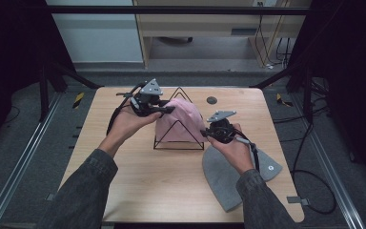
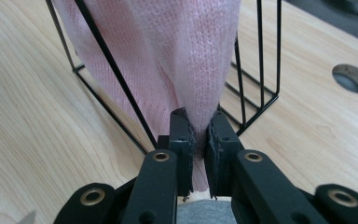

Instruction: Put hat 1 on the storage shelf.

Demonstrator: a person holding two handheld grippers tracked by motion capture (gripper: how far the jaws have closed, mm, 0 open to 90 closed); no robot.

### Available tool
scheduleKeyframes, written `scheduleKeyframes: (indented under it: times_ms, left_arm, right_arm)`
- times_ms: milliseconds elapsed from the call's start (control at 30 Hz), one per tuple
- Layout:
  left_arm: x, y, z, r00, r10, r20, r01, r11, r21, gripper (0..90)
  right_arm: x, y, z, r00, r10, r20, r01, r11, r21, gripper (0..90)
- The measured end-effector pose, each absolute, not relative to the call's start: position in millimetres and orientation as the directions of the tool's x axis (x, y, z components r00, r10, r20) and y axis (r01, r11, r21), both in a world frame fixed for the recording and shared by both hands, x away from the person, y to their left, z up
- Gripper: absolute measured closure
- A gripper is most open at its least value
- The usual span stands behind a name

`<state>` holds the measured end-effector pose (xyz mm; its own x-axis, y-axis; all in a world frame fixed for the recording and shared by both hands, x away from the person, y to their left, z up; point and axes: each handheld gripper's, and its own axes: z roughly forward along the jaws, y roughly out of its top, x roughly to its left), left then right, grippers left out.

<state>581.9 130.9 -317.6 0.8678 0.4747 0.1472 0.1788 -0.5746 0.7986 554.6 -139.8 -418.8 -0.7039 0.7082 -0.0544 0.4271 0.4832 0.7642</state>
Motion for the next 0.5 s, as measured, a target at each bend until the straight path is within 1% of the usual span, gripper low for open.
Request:
scheduleKeyframes:
  times_ms: [500]
  left_arm:
    - [577.6, 134.5, -333.4, 0.872, 0.472, 0.131, 0.194, -0.579, 0.792, 68.2]
  right_arm:
    - [555.3, -135.7, -433.1, -0.714, 0.698, -0.053, 0.448, 0.514, 0.731, 82.4]
